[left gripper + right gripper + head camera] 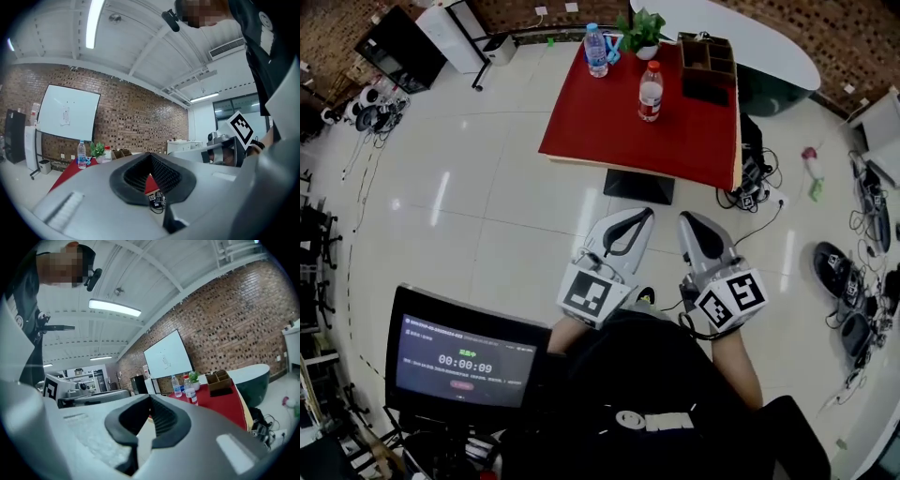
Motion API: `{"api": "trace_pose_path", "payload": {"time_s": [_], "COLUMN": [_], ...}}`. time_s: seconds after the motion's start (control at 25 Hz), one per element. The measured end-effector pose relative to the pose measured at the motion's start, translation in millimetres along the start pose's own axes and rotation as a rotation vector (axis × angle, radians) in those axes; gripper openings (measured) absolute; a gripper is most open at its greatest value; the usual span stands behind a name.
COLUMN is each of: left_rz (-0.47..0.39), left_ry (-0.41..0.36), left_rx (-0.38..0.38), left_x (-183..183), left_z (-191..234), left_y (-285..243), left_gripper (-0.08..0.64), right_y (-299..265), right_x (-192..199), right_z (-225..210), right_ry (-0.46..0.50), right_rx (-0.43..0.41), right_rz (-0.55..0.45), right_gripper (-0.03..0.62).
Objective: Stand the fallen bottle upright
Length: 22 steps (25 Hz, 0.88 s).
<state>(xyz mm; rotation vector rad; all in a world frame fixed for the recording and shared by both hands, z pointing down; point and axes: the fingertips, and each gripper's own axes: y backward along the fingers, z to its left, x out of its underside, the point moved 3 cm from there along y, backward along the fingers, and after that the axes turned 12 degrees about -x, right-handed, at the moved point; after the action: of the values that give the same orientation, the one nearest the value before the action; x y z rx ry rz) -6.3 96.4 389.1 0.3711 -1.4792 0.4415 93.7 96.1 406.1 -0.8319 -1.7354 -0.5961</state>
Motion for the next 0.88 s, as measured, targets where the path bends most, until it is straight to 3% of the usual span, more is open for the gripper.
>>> {"api": "trace_pose_path", "payload": {"time_s": [0.44,0.88], "left_rz": [0.005,-0.019], "left_ry": [0.003,0.003], "left_rx": [0.027,0.041], "left_x": [1,-4], "left_z": [11,9], "left_y": [32,28], "left_gripper": [0.0,0.0], "right_y": [-14,-22], "right_x": [12,10], "right_z": [39,38], "right_ry": [0.016,0.024], "right_rx": [0.005,-0.004], "right_rz": [0.034,0.043], "right_gripper": [0.003,0.003]}}
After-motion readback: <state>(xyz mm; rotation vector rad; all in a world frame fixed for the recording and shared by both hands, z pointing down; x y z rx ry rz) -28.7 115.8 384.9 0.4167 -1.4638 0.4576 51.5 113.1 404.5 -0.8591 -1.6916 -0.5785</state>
